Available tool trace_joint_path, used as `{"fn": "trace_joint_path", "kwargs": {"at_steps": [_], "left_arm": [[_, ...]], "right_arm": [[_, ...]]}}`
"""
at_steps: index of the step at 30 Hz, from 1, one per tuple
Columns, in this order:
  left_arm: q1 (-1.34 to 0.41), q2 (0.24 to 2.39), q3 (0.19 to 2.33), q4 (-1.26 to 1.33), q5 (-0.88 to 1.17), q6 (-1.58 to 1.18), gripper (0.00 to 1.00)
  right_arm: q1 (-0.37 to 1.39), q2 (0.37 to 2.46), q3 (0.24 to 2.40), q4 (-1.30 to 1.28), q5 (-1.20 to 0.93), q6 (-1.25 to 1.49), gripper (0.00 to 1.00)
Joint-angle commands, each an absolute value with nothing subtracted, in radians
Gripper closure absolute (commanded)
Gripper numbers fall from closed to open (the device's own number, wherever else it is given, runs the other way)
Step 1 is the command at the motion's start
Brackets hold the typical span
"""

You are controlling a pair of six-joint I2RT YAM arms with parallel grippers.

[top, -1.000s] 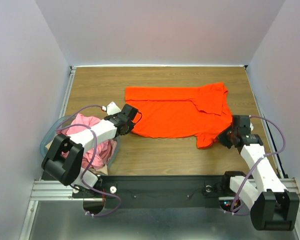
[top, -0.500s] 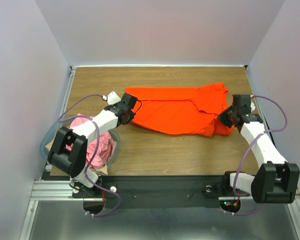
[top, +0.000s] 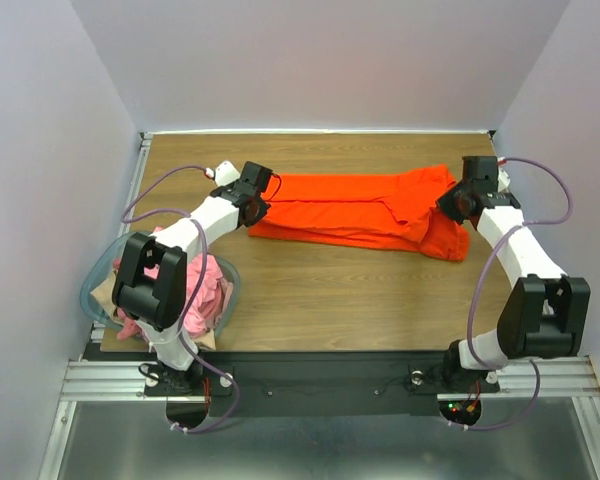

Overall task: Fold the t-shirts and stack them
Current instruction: Fold the tshirt

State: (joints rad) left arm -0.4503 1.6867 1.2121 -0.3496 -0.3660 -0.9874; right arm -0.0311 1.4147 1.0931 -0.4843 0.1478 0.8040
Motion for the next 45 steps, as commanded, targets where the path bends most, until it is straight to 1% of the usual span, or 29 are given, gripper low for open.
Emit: {"fn": "trace_joint_path", "kwargs": {"at_steps": [1,11,18,21,30,31,32,33,35,36,37,38,40,41,42,43,44,45], "left_arm": [[-0.423,1.701,1.278,-0.370,-0.382,-0.960,1.00],[-0.387,1.807,1.379,-0.370,-0.362,-0.934,1.00],[-0.362,1.864,1.425,-0.347,-0.330,-0.927,1.00],[-0.360,1.900,1.460,-0.356,-0.324,-0.914,1.00],[-0.350,1.954,1.503,-0.373,-0.318,-0.908,1.00],[-0.348,1.966,1.520,-0.389,-0.316,-0.905,0.83],[-0.348,1.971,1.523,-0.396,-0.318,-0.899,0.72],[-0.348,1.973,1.523,-0.400,-0.325,-0.897,0.43],[-0.345,1.967,1.519,-0.403,-0.334,-0.896,0.13],[-0.345,1.956,1.519,-0.406,-0.342,-0.894,0.01],[-0.345,1.948,1.516,-0.408,-0.345,-0.894,0.02],[-0.345,1.942,1.511,-0.408,-0.348,-0.891,0.02],[-0.345,1.910,1.502,-0.407,-0.347,-0.890,0.02],[-0.345,1.896,1.487,-0.402,-0.347,-0.887,0.02],[-0.345,1.881,1.476,-0.399,-0.345,-0.885,0.02],[-0.345,1.849,1.465,-0.394,-0.344,-0.885,0.02],[-0.345,1.830,1.439,-0.390,-0.344,-0.885,0.02],[-0.345,1.812,1.425,-0.387,-0.342,-0.885,0.02]], "right_arm": [[-0.037,1.456,1.181,-0.436,0.189,0.770,1.00],[-0.051,1.591,1.293,-0.422,0.189,0.735,1.00],[-0.054,1.729,1.405,-0.388,0.195,0.658,1.00],[-0.054,1.808,1.475,-0.373,0.157,0.603,1.00],[-0.054,1.949,1.572,-0.362,0.104,0.545,0.99],[-0.055,1.963,1.581,-0.362,0.097,0.543,0.97],[-0.055,1.974,1.592,-0.362,0.094,0.543,0.95],[-0.055,2.000,1.601,-0.361,0.086,0.535,0.94],[-0.055,2.023,1.620,-0.360,0.060,0.525,0.86],[-0.055,2.040,1.637,-0.360,0.054,0.522,0.82],[-0.055,2.043,1.644,-0.360,0.048,0.519,0.78],[-0.055,2.046,1.652,-0.362,0.032,0.515,0.62],[-0.057,2.039,1.652,-0.364,0.014,0.518,0.41],[-0.057,2.016,1.643,-0.365,0.005,0.523,0.27],[-0.057,2.002,1.634,-0.364,0.005,0.526,0.20],[-0.057,1.965,1.602,-0.364,-0.030,0.532,0.03],[-0.057,1.948,1.585,-0.364,-0.043,0.534,0.00],[-0.057,1.927,1.565,-0.364,-0.055,0.534,0.00]]}}
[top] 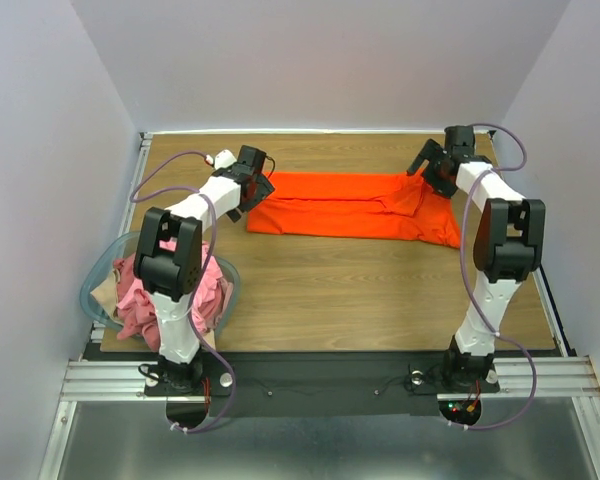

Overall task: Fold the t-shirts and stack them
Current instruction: Fold the tshirt

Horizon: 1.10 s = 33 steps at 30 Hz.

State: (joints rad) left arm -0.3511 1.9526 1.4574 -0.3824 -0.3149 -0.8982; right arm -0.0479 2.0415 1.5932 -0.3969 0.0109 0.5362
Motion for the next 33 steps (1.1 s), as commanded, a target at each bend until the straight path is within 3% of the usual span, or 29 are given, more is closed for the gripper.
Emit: {"fn": "trace_joint_path", "kwargs": {"at_steps": [1,13,33], "left_arm": [[-0.345,1.774,1.410,-0.385,-0.344,-0.885,0.02],[-0.347,1.399,1.072,-0.334,-0.322,-0.873,0.02],[-0.347,1.305,0.986,-0.344,-0.324,-0.874,0.02]], "right_arm": [[-0.057,1.907,1.545,-0.364,-0.070,0.532,0.00],[-0.055,1.845,1.368,-0.371,-0.224,0.568,0.00],[-0.008,2.008,1.492,-0.368,-0.259,0.549,0.00]]}}
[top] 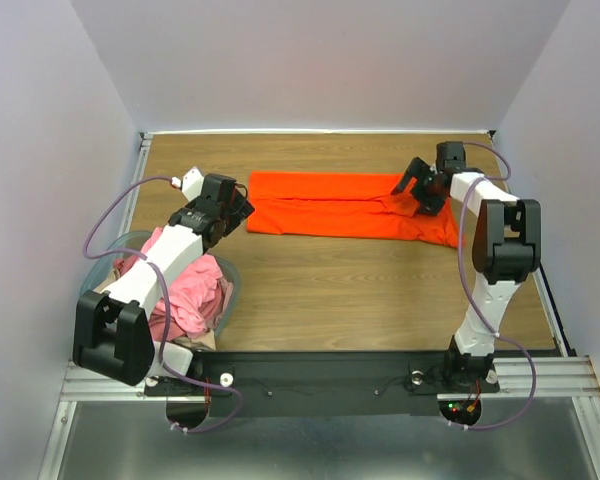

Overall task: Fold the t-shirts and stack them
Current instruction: Fold the tshirt

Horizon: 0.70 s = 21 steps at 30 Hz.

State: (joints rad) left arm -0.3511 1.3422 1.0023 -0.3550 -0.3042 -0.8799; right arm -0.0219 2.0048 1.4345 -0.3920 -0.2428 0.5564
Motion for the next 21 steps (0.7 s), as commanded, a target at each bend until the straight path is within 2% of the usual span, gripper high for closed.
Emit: {"fn": "trace_joint_path", "kwargs": {"at_steps": [1,10,17,21], "left_arm": [[-0.347,1.308,0.985,-0.341,-0.322,-0.876,0.02],[-0.347,1.321,0.982,-0.337,-0.321,-0.880,0.02],[-0.347,1.333,1.005,-0.351,-0.337,-0.882,0.02],[-0.347,1.341,1.008,-0.345,-0.336,-0.879,0.02]], "right_arm": [[-0.003,2.014,1.503,-0.368,-0.259,0.554,0.00],[0.023,2.097,1.612,-0.365,-0.288,0.606,0.00],[0.046,2.249,1.886,-0.359,-0.275,0.696,0.00],[0.055,2.267,1.957,-0.360,-0.255,0.704,0.00]]}}
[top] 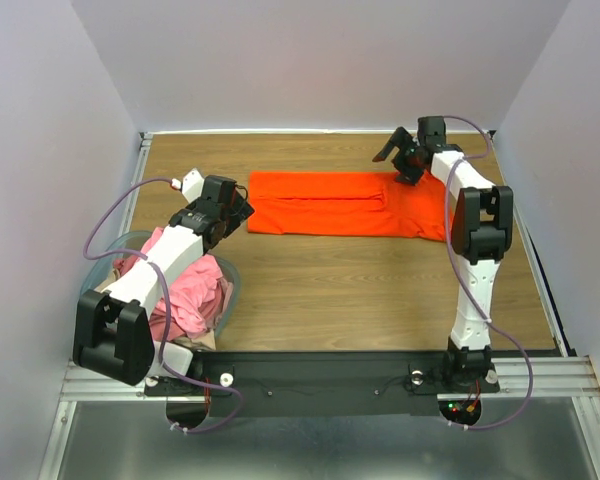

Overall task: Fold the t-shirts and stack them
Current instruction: Fold the tshirt

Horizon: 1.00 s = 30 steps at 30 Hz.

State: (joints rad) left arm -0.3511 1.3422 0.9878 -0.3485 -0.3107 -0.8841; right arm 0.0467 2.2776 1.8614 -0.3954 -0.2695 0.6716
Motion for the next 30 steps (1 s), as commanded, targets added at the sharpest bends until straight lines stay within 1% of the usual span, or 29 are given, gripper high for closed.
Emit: {"fn": "trace_joint_path", "kwargs": {"at_steps": [1,3,7,10,11,12,13,15,17,18,19,21,22,24,27,30], "left_arm": [[-0.347,1.347,1.008,-0.344,-0.333,-0.876,0.02],[-0.347,1.353,1.014,-0.341,-0.327,-0.874,0.02],[-0.347,1.377,1.041,-0.315,-0.304,-0.859,0.02],[-0.356,1.435,1.106,-0.276,-0.230,-0.809,0.02],[-0.365,1.456,1.158,-0.276,-0.218,-0.786,0.02],[-0.379,1.479,1.185,-0.276,-0.216,-0.781,0.02],[-0.394,1.503,1.215,-0.270,-0.219,-0.772,0.02],[-0.432,1.600,1.314,-0.246,-0.197,-0.726,0.02],[-0.448,1.725,1.399,-0.264,-0.155,-0.715,0.02],[-0.460,1.811,1.479,-0.270,-0.115,-0.694,0.02],[-0.463,1.812,1.514,-0.271,-0.115,-0.695,0.02],[-0.466,1.920,1.592,-0.278,-0.097,-0.696,0.02],[-0.466,1.981,1.612,-0.282,-0.092,-0.696,0.02],[-0.468,2.029,1.640,-0.281,-0.104,-0.701,0.02],[-0.468,2.103,1.640,-0.305,-0.121,-0.713,0.02],[-0.468,2.115,1.568,-0.273,-0.092,-0.738,0.02]], "right_arm": [[0.057,2.263,1.963,-0.360,-0.250,0.700,0.00],[0.055,2.243,1.945,-0.362,-0.229,0.696,0.00],[0.057,2.151,1.844,-0.362,-0.199,0.648,0.00],[0.057,2.028,1.706,-0.362,-0.163,0.611,0.00],[0.057,1.991,1.612,-0.362,-0.129,0.603,0.00],[0.055,1.908,1.559,-0.362,-0.108,0.597,0.00],[0.057,1.869,1.510,-0.361,-0.082,0.594,0.00],[0.057,1.772,1.378,-0.362,-0.017,0.594,0.00],[0.057,1.726,1.309,-0.364,-0.006,0.581,0.00],[0.054,1.697,1.257,-0.364,-0.006,0.580,0.00],[0.055,1.697,1.234,-0.365,0.026,0.580,0.00],[0.041,1.683,1.200,-0.365,0.047,0.594,0.00],[0.032,1.687,1.181,-0.368,0.046,0.595,0.00],[0.005,1.707,1.170,-0.368,0.022,0.603,0.00],[0.005,1.755,1.187,-0.365,0.029,0.581,0.00],[0.005,1.839,1.255,-0.367,0.041,0.554,0.00]]}}
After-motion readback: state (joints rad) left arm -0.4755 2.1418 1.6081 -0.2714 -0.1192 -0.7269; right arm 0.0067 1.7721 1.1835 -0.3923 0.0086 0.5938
